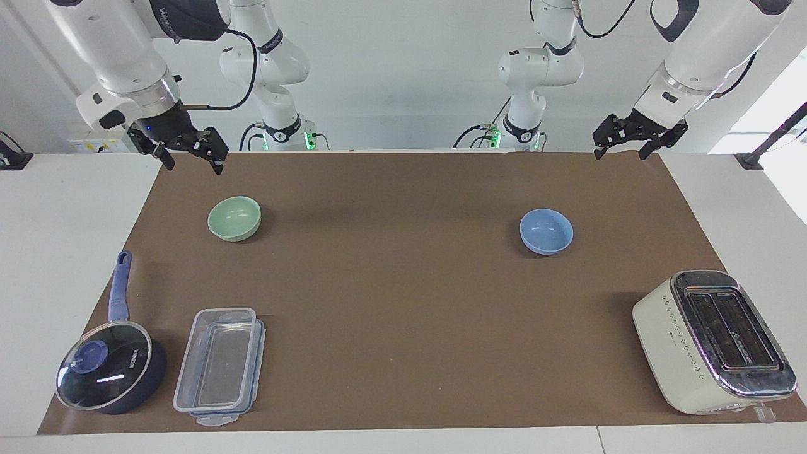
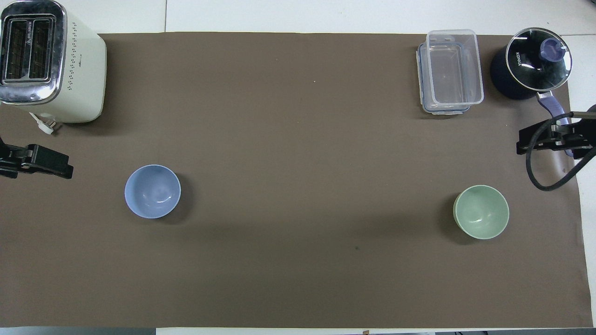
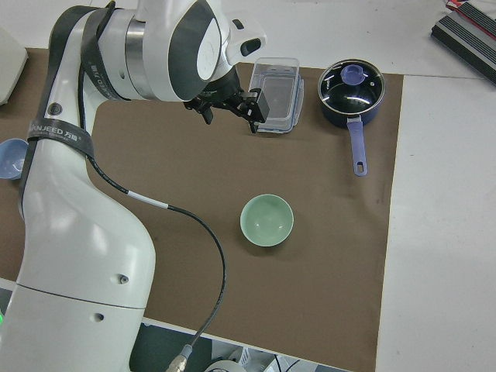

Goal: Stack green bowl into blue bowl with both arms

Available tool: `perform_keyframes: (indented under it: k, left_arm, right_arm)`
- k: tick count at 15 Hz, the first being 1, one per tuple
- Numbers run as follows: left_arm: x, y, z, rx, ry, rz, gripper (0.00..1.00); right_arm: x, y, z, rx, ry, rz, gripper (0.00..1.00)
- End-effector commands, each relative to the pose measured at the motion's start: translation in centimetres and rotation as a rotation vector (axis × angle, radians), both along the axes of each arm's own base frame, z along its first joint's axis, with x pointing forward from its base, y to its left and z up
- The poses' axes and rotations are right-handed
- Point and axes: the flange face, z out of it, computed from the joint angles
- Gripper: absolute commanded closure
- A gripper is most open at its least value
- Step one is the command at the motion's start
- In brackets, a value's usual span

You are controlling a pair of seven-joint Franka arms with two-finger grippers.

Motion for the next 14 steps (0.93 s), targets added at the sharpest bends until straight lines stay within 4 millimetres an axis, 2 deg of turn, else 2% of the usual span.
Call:
perform_keyframes:
  k: [1,3,5,8,11,13,14]
  left_arm:
    - [-0.4,-0.1,0.5,0.012,-0.015,-0.001,0.00]
    - [-0.5,-0.2,0.4,0.013,-0.013,0.003,0.00]
    - [-0.4,0.1,-1.1,0.009,-0.053,0.009,0.00]
    - [-0.8,0.4,-8.1,0.009,-0.059,0.005,0.00]
    - [-0.9,0.5,-16.0,0.006,-0.064,-0.017,0.00]
    - [-0.7,0.5,-20.7,0.000,-0.049,-0.084,0.00]
    - [-0.9,0.7,-22.5,-0.001,-0.046,-0.099,0.00]
  right_arm:
    - [-0.3,0.0,0.0,0.015,-0.006,0.000,0.00]
    - [-0.3,0.0,-0.2,0.015,-0.004,0.000,0.00]
    - [-0.3,0.0,-0.1,0.016,-0.006,0.000,0.00]
    - [-0.2,-0.1,-0.4,0.016,-0.010,-0.001,0.00]
    - [-0.5,-0.5,-0.7,0.017,-0.010,-0.001,0.00]
    - [-0.9,-0.9,-1.8,0.017,-0.018,-0.001,0.00]
    - [-1.4,-1.7,-2.5,0.018,-0.020,-0.010,0.00]
